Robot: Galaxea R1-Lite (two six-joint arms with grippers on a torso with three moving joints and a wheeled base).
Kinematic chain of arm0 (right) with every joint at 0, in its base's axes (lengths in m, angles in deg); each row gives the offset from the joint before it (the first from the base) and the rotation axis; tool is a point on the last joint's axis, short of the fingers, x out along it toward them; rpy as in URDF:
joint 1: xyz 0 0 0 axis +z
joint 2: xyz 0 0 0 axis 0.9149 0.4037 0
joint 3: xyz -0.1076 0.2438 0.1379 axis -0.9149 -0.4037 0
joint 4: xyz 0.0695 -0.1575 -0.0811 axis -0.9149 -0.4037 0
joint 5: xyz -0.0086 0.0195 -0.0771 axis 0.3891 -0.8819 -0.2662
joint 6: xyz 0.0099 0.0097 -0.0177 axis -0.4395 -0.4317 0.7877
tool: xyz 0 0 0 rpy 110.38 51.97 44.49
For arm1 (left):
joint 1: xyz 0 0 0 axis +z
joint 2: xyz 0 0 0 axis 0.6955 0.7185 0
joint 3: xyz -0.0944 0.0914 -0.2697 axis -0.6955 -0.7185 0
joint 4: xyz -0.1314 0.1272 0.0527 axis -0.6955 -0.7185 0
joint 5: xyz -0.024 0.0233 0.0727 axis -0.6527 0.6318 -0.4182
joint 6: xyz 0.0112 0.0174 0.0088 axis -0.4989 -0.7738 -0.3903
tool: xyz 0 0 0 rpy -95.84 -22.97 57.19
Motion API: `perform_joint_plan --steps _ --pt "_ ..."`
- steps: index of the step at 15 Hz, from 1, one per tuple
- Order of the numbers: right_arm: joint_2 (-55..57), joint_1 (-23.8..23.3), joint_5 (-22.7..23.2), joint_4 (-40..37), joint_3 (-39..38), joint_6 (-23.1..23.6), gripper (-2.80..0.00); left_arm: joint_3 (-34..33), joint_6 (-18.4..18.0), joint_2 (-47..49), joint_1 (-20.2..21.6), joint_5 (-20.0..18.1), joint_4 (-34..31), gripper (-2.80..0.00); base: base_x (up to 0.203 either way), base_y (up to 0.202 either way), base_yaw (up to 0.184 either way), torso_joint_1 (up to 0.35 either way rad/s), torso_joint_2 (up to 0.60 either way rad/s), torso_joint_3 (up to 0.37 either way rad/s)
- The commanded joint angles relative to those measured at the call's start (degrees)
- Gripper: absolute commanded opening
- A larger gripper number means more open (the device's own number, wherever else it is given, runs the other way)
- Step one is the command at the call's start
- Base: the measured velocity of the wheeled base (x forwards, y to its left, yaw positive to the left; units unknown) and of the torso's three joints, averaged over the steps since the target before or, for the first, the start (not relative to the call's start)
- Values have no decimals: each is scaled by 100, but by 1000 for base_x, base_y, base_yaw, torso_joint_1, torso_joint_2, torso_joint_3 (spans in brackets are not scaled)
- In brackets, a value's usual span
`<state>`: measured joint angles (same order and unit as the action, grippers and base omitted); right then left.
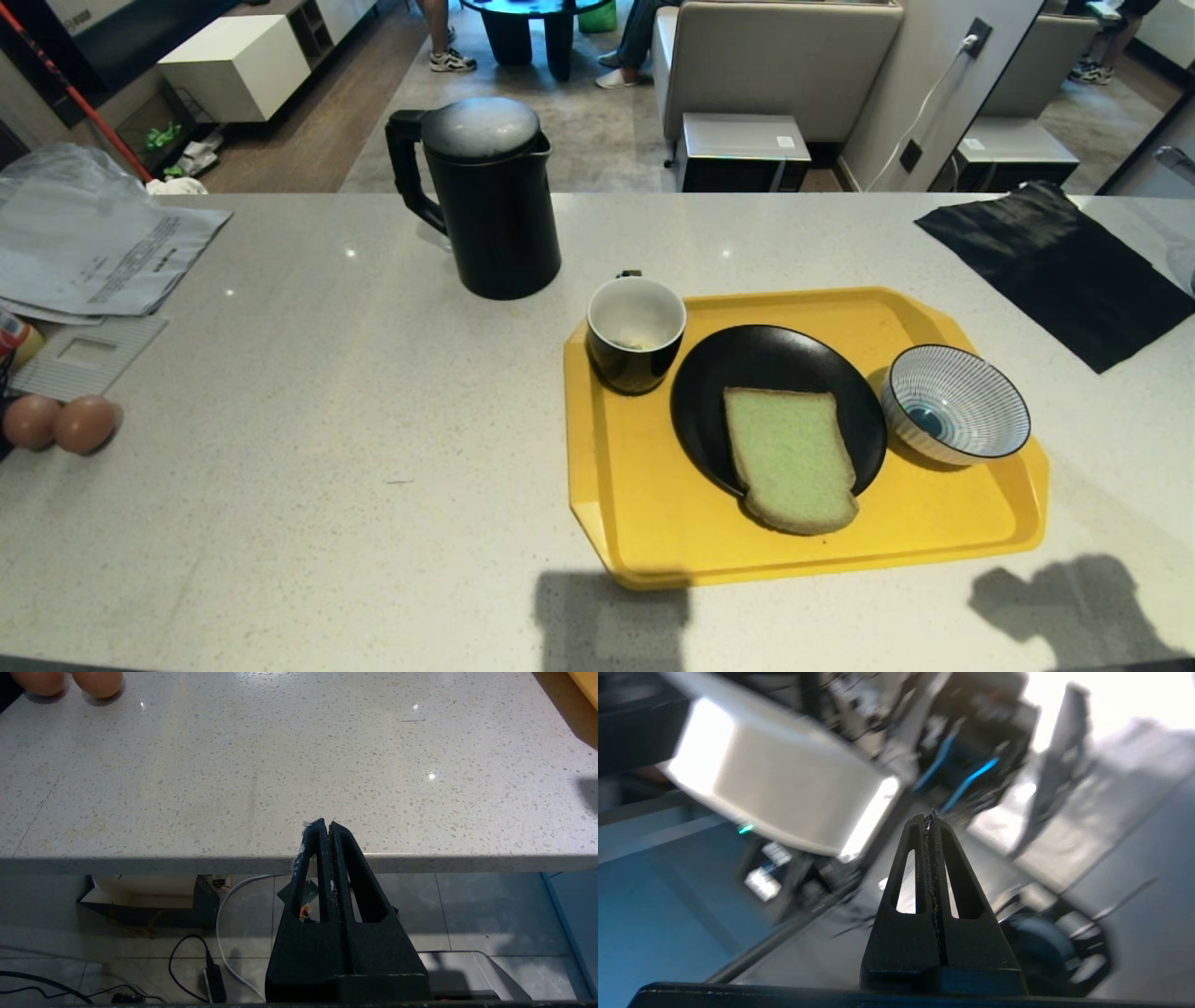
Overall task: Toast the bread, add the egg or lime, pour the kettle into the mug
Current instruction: Pick up the bread slice
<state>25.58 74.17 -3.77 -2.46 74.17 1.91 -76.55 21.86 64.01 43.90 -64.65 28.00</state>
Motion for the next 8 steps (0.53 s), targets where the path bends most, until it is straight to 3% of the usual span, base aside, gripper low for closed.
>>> perform_joint_plan --steps 1,3,5,8 --pt "-111 181 -531 1095 -451 12 -280 -79 2 0 -1 1 4 -280 0 0 0 0 0 0" --pt "-258 550 -1211 2018 -915 25 -280 -79 2 0 -1 1 4 -280 0 0 0 0 0 0" --pt "-231 1087 -1863 2377 -1141 27 -280 -79 2 0 -1 1 4 -280 0 0 0 0 0 0" --pt "280 1660 -2319 2962 -1218 -232 -280 -79 2 0 -1 1 4 -280 0 0 0 0 0 0"
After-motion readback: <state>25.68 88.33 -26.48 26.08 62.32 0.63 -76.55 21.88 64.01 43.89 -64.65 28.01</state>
